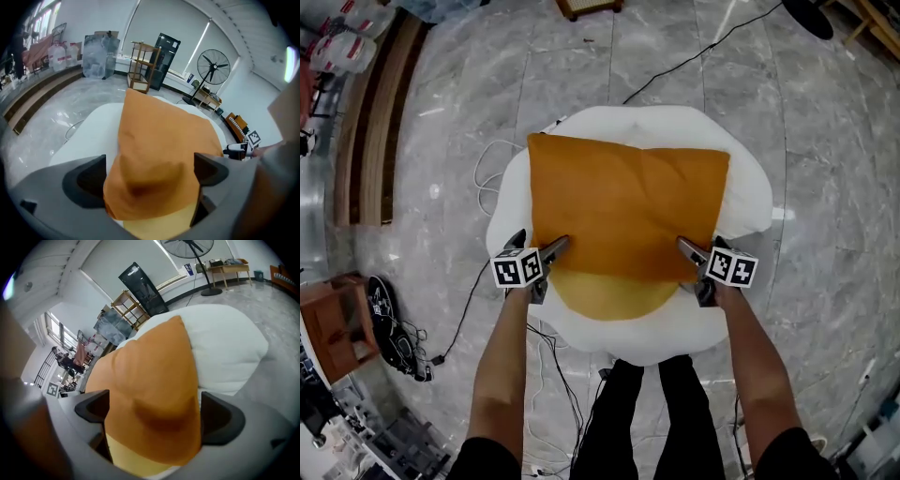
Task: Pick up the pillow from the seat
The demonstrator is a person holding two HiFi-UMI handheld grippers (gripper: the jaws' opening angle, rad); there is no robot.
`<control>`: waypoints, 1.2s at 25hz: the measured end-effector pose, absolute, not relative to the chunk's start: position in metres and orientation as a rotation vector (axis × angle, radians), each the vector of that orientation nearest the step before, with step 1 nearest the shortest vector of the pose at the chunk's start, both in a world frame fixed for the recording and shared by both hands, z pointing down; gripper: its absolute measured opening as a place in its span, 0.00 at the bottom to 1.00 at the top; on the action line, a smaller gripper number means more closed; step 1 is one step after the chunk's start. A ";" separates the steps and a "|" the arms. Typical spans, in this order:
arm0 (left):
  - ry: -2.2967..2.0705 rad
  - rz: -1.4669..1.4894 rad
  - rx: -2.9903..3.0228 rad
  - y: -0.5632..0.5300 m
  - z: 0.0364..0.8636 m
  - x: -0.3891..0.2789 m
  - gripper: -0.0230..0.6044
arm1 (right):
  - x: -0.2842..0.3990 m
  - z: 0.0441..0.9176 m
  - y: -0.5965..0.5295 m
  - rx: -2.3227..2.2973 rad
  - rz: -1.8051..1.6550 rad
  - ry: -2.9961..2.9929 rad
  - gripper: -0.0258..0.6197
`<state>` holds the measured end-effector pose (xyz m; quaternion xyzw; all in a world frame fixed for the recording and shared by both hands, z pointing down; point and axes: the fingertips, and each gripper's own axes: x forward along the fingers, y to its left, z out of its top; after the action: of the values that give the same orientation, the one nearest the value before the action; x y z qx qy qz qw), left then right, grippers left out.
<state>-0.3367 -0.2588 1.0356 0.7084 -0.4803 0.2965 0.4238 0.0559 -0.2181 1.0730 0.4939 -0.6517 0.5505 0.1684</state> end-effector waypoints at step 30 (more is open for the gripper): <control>-1.164 0.609 1.973 -0.246 0.872 -0.282 0.45 | 0.059 0.895 -0.224 1.346 1.249 -1.933 0.34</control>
<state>-0.2824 -0.2464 0.8717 0.7713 -0.4551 0.2381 0.3760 0.0591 -0.2238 0.8947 0.4906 -0.7046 0.4554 0.2354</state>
